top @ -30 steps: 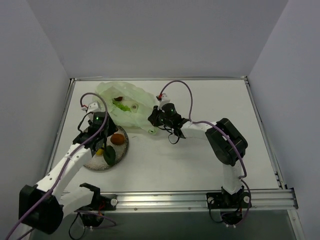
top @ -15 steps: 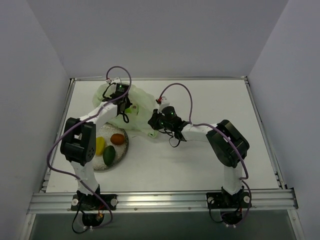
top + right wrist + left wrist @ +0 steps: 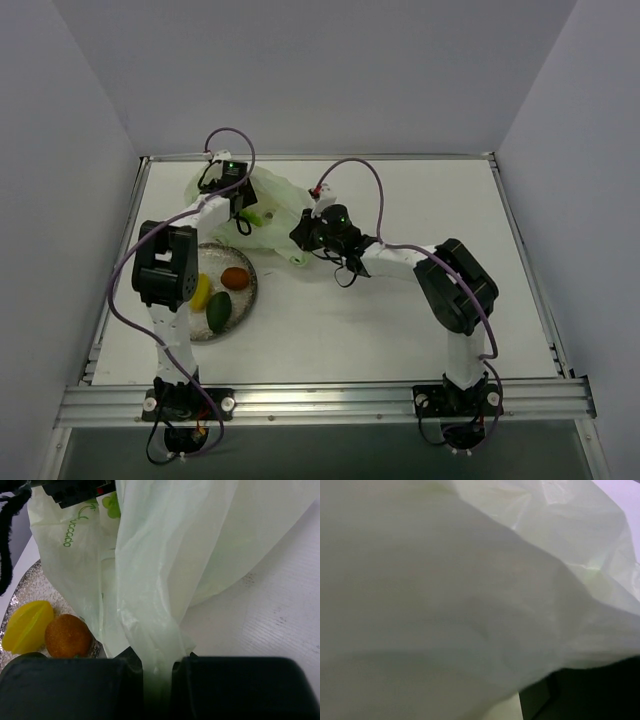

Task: Take the fake fruits out of the plastic bag

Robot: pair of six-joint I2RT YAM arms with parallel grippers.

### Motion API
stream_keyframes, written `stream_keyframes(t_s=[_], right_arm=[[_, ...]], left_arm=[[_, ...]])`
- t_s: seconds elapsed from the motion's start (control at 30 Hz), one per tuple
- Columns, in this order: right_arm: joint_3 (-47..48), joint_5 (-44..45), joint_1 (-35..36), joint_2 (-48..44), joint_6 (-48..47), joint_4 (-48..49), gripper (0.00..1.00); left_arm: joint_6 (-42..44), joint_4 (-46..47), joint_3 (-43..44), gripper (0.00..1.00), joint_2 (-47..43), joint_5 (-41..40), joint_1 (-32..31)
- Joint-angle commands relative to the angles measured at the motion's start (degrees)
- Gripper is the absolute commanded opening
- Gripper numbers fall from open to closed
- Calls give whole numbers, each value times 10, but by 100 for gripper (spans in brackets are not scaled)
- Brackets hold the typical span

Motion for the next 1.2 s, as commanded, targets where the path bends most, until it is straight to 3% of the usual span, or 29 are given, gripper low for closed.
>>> stream_keyframes(t_s=[0.0,0.13,0.37,0.63,0.77,1.0,1.17], right_arm=[[23,-9,-2,6,5,19,0],[37,-14,-1,21,6,19,0],[56,-23,0,55,6,23,0],[78,-32,-2,88,7,23,0],[86,-35,-2,106,9,21,0],[88,-40,-5,116,12,23,0],[88,-39,-9,114,12,25,0]], left_arm=[[34,25,36,66,5,-18,12],[57,33,77,73,36,7,22],[68,79,126,77,82,56,29],[64,76,193,74,154,78,41],[64,79,212,65,170,83,41],[70,109,203,37,163,85,42],[45,133,136,23,107,110,41]])
